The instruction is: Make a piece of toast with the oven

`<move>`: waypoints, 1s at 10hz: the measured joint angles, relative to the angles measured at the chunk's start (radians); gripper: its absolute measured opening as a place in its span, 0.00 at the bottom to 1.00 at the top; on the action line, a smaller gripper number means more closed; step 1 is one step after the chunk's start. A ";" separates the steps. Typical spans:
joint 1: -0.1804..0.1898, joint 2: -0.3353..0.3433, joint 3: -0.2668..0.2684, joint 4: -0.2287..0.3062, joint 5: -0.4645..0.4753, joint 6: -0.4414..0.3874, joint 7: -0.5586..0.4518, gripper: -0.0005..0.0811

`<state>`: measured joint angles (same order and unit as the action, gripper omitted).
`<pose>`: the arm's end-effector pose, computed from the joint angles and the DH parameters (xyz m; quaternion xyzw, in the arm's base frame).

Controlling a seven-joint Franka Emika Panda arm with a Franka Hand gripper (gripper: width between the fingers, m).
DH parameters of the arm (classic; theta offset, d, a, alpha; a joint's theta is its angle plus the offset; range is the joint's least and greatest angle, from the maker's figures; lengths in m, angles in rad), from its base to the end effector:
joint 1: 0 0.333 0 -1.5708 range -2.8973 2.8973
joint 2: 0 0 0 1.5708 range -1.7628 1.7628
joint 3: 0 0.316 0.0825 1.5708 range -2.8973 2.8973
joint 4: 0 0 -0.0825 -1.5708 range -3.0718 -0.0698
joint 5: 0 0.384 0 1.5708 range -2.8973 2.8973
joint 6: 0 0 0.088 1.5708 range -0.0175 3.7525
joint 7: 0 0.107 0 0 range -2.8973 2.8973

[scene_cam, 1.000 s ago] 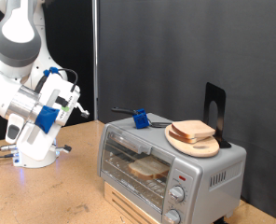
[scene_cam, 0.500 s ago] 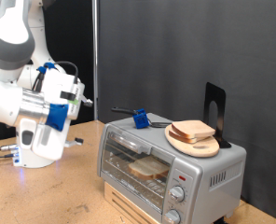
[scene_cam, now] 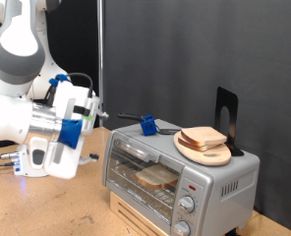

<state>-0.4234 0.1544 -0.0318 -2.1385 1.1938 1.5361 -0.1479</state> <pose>0.5025 -0.1318 0.3541 -0.7318 0.3056 0.1348 0.5941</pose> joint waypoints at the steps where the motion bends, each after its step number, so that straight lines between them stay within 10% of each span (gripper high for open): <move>1: 0.002 0.036 0.011 0.048 0.000 -0.056 0.001 0.98; 5: 0.036 0.173 0.055 0.217 0.005 0.005 0.043 0.98; 10: 0.043 0.200 0.059 0.222 0.042 0.035 0.033 0.98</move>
<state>-0.3804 0.3547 0.0271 -1.9162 1.2357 1.5715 -0.1154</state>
